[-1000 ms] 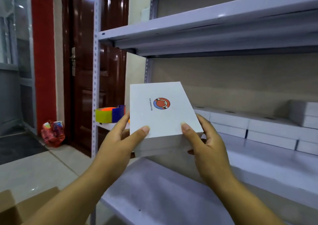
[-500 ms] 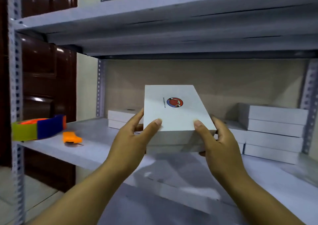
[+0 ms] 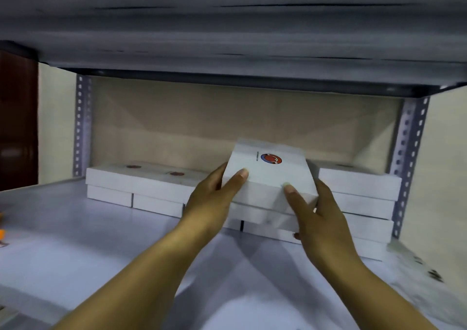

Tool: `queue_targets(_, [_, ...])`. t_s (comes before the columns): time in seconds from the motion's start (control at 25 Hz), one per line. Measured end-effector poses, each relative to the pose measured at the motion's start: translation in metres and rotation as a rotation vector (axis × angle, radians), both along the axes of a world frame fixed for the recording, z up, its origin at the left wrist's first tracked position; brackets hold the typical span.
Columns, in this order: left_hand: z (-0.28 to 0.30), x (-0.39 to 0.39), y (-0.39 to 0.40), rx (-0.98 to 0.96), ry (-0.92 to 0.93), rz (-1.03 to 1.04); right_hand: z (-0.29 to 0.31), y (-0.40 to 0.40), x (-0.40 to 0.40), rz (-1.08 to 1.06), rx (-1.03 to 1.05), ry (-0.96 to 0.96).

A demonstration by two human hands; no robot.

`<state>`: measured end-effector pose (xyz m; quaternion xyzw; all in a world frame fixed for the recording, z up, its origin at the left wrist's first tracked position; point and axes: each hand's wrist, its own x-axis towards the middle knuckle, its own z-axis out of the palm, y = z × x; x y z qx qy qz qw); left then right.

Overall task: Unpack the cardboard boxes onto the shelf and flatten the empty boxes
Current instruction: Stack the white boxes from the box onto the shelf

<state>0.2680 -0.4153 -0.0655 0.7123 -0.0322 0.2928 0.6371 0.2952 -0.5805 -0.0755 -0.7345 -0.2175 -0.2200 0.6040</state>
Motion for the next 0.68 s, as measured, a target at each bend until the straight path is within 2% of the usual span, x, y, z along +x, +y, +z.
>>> queue_targets(0.16, [-0.002, 0.031, -0.012, 0.062, -0.037, 0.000, -0.004, -0.015, 0.023, -0.147, -0.090, -0.114])
queue_targets(0.36, [-0.013, 0.053, -0.019, 0.100, -0.070, 0.101, -0.005, -0.023, 0.044, -0.251, -0.180, -0.109])
queue_targets(0.52, [-0.019, 0.061, -0.021, 0.331, -0.134, 0.361, -0.009, -0.025, 0.047, -0.387, -0.227, -0.272])
queue_targets(0.68, [-0.022, 0.063, -0.023, 0.595, -0.217, 0.488, -0.014, -0.022, 0.058, -0.581, -0.493, -0.569])
